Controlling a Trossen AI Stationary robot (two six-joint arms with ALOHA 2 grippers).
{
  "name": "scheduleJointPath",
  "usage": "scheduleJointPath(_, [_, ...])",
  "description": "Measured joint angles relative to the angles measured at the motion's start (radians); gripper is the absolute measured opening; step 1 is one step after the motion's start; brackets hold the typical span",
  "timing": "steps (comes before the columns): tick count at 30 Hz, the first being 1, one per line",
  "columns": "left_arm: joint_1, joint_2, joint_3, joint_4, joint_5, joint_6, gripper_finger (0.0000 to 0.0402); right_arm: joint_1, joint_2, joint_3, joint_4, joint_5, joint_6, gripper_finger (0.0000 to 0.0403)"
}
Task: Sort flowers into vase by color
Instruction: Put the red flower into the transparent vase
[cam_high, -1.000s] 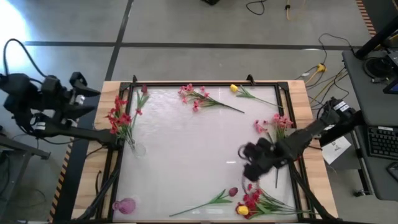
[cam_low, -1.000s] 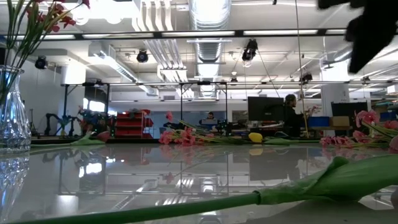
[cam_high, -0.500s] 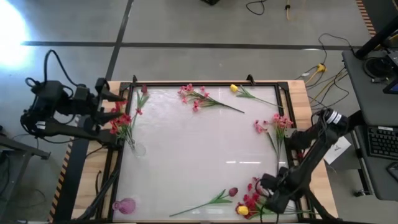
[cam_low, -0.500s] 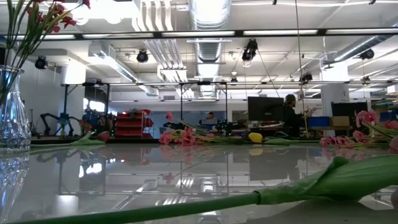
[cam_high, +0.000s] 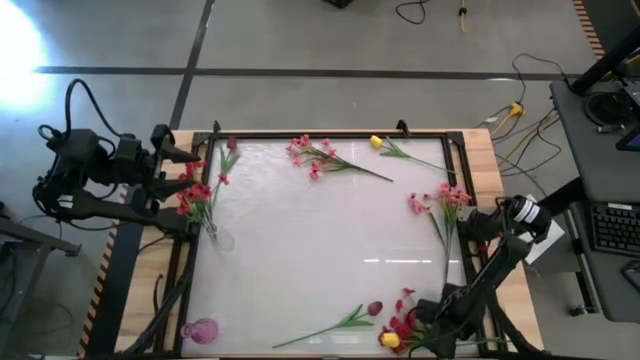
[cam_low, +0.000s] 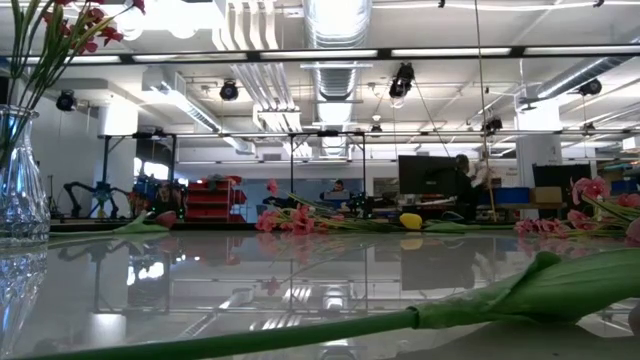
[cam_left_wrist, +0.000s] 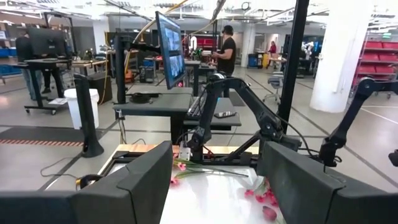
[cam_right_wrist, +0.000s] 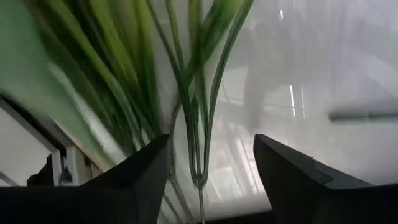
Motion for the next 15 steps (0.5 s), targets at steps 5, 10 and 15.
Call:
scheduleJointPath(5, [0.0, 0.0, 0.0, -0.001, 0.0, 0.002, 0.0235, -0.051, 0.01, 0.0, 0.0, 0.023, -0.077, 0.0154])
scheduleJointPath(10, [0.0, 0.0, 0.002, -0.004, -0.001, 0.009, 0.0235, -0.133, -0.052, 0.0, -0.024, 0.105, -0.182, 0.0034])
scheduleJointPath(15, [0.0, 0.003, 0.046, -0.011, -0.031, 0.056, 0.0235, -0.228, -0.195, 0.018, -0.193, 0.245, -0.229, 0.0013])
